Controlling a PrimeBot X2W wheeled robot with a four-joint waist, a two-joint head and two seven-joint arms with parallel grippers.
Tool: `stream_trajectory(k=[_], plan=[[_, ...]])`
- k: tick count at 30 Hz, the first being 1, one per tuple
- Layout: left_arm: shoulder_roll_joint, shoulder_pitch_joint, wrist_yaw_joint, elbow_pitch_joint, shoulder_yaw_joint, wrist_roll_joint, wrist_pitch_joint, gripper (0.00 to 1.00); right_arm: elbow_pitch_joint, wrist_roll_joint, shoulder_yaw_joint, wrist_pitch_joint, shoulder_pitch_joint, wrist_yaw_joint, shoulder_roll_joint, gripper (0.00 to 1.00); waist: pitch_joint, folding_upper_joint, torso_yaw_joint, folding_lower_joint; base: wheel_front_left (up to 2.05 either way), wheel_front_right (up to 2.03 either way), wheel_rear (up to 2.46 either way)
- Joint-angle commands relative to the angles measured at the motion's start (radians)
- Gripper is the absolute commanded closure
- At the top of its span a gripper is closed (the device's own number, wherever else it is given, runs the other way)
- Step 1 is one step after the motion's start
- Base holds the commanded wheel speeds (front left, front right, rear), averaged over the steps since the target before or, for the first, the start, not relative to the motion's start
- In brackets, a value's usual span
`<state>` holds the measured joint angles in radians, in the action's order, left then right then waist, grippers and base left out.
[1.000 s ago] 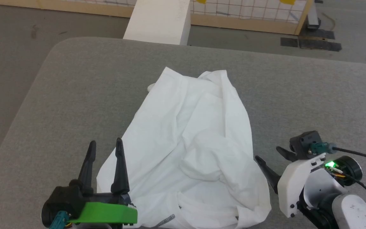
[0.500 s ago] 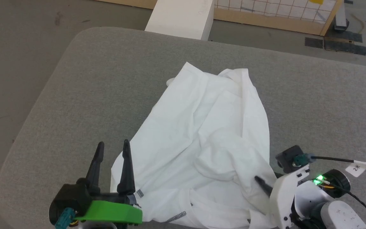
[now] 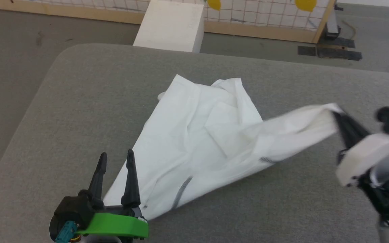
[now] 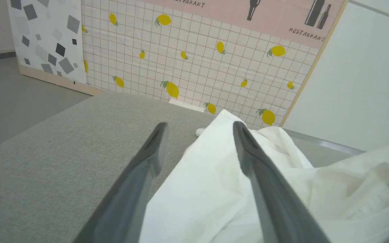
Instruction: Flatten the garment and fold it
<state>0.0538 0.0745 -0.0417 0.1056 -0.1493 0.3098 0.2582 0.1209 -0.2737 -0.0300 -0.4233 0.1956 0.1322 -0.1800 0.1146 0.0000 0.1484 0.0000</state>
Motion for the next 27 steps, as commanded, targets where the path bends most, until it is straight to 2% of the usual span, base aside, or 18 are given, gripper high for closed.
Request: stream_trajectory(k=[1,6,9,12,17,18,19,20,21,27], plan=[[-0.003,0.007,-0.001,-0.004,0.002,0.013,0.004,0.0,0.033,0.015,-0.059,0.016,-0.034,-0.002,0.019,1.0,-0.018,0.0,-0.035,0.0,0.0,0.0,0.0],[-0.003,0.016,-0.001,-0.001,0.01,0.01,0.004,0.0,0.151,0.066,-0.306,0.048,-0.204,-0.002,0.104,1.0,-0.015,0.0,-0.063,0.0,0.0,0.0,0.0],[-0.003,0.018,0.001,0.0,0.017,0.008,0.004,0.0,0.153,0.052,-0.422,0.064,-0.333,-0.002,0.128,1.0,-0.004,0.0,-0.078,0.0,0.0,0.0,0.0],[-0.003,0.018,0.004,-0.003,0.022,0.005,0.004,0.0,0.056,-0.024,-0.438,0.097,-0.437,-0.002,0.129,1.0,0.006,0.0,-0.092,0.0,0.0,0.0,0.0],[-0.004,0.012,0.01,-0.014,0.025,0.0,0.004,0.0,-0.109,-0.068,-0.339,0.186,-0.486,-0.002,0.129,1.0,0.014,0.0,-0.113,0.0,0.0,0.0,0.0],[-0.004,0.01,0.011,-0.018,0.024,-0.001,0.004,0.0,-0.124,-0.065,-0.325,0.199,-0.479,-0.002,0.129,0.85,0.013,0.0,-0.116,0.0,0.0,0.0,0.0],[-0.004,0.008,0.011,-0.021,0.024,-0.002,0.004,0.0,-0.136,-0.06,-0.309,0.212,-0.466,-0.002,0.129,0.63,0.011,0.0,-0.118,0.0,0.0,0.0,0.0],[-0.004,0.007,0.011,-0.024,0.023,-0.002,0.004,0.0,-0.14,-0.054,-0.298,0.224,-0.451,-0.002,0.13,0.22,0.008,0.0,-0.121,0.0,0.0,0.0,0.0],[-0.004,0.007,0.011,-0.026,0.023,-0.002,0.004,0.0,-0.138,-0.045,-0.291,0.233,-0.438,-0.002,0.13,0.0,0.005,0.0,-0.122,0.0,0.0,0.0,0.0],[-0.004,0.006,0.014,-0.035,0.02,-0.009,0.004,0.0,-0.047,0.062,-0.323,0.315,-0.359,-0.002,0.13,0.0,-0.008,0.0,-0.122,0.0,0.0,0.0,0.0]])
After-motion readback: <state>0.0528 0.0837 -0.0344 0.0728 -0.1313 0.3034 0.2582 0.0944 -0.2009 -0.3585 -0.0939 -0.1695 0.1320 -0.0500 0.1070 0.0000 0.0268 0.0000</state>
